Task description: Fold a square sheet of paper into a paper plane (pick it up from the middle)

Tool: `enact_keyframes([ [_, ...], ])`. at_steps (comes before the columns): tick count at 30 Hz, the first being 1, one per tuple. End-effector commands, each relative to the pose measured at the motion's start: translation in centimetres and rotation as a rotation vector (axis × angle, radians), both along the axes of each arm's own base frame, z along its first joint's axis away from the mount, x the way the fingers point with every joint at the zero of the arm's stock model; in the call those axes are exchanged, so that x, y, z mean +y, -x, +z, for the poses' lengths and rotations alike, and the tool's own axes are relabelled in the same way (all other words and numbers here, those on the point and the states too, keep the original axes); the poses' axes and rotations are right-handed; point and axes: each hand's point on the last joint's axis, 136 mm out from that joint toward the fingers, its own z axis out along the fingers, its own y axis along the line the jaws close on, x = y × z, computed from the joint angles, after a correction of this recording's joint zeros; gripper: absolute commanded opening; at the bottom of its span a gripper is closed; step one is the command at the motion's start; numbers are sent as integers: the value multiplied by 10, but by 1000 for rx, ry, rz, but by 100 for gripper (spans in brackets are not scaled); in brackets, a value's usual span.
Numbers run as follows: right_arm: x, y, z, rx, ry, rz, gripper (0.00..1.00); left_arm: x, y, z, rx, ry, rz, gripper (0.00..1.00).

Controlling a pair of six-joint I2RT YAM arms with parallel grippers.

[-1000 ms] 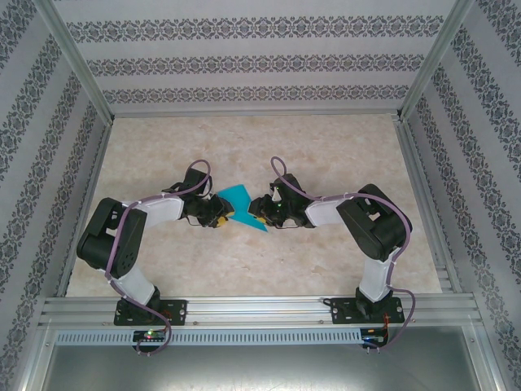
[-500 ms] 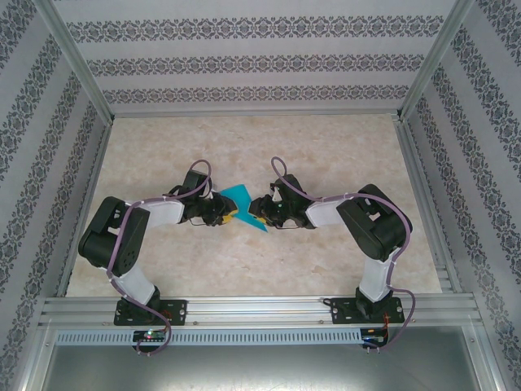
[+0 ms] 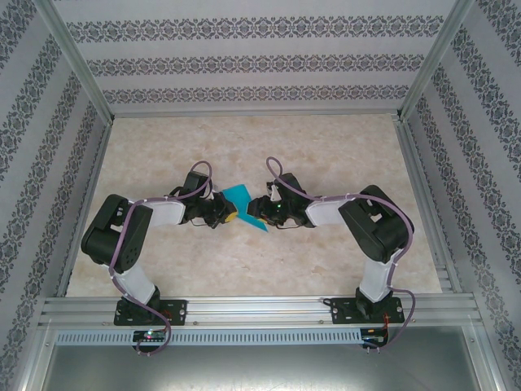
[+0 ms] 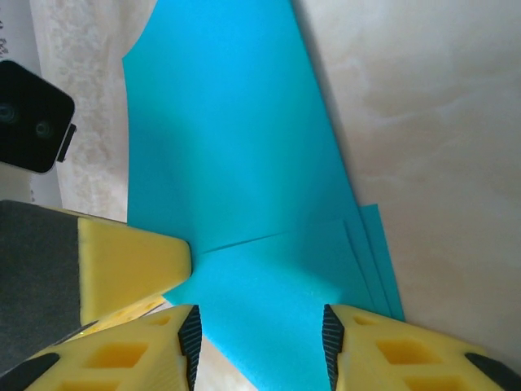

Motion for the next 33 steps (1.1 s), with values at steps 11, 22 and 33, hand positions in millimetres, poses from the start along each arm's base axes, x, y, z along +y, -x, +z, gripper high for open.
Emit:
enact_keyframes([
  [11,-20,3,49,-651,484,290,69,-1,3,6,10,-15,1,9],
  [22,21,18,28,-1033,689,585,61,-3,1,19,10,-1,1,9],
  [33,29,17,5,-1104,720,630,47,-3,1,24,11,-4,6,10],
])
